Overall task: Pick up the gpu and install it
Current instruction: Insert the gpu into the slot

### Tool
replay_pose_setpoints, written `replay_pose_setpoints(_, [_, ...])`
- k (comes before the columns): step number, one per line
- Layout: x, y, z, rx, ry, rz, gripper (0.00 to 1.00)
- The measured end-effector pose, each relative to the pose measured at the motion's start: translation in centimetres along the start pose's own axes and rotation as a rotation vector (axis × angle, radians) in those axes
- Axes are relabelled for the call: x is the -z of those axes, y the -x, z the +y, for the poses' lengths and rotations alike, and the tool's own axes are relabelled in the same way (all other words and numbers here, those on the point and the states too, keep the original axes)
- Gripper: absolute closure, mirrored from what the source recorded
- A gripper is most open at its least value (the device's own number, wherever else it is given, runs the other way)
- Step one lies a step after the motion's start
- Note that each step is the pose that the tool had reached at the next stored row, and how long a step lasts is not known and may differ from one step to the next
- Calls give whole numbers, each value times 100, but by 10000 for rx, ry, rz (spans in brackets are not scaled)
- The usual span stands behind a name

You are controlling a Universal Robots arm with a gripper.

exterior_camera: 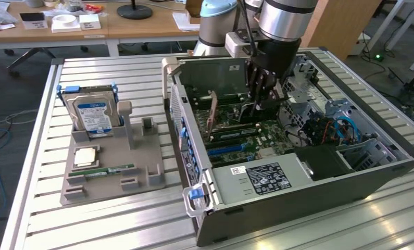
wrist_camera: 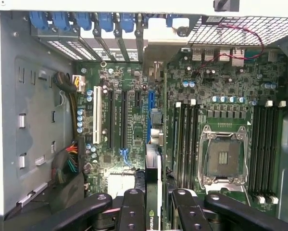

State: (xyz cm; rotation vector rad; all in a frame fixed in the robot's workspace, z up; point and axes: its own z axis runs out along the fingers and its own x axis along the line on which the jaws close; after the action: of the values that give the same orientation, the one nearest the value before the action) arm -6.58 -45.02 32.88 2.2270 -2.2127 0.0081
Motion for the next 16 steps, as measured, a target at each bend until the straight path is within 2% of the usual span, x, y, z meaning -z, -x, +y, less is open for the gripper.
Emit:
replay_pose_setpoints(7, [-12, -1, 14, -1, -2, -3, 74])
replay_pose_setpoints(16, [-120, -9, 64, 1, 0, 0, 74])
